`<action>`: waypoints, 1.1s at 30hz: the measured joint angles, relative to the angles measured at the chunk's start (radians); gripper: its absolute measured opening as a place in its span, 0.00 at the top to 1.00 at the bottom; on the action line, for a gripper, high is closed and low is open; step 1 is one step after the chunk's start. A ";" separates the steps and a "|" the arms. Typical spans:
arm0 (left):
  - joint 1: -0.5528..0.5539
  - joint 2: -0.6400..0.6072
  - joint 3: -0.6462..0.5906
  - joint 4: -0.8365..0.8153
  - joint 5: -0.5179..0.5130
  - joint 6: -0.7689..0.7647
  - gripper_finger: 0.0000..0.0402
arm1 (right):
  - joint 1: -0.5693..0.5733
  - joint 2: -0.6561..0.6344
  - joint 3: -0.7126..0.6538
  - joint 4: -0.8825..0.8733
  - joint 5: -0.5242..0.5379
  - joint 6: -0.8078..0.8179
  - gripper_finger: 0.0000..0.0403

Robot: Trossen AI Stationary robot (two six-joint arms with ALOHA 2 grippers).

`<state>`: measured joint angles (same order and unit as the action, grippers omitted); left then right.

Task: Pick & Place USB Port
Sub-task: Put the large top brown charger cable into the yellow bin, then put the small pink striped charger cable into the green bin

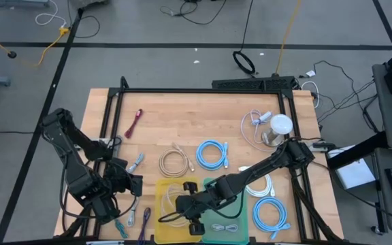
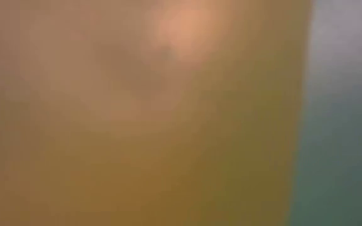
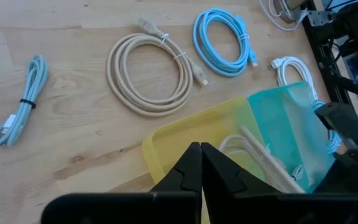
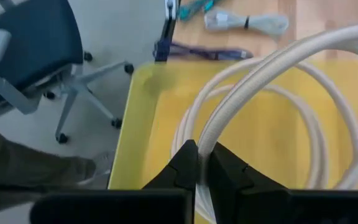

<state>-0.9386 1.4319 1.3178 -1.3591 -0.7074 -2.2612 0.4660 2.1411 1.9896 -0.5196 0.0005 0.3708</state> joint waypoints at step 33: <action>0.033 0.000 0.000 0.088 -0.049 0.140 0.96 | -0.012 -0.373 -0.001 -0.125 0.062 -0.286 0.62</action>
<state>-0.9057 1.4315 1.3174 -1.2711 -0.7560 -2.1209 0.4538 1.7678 1.9888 -0.6450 0.0626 0.0843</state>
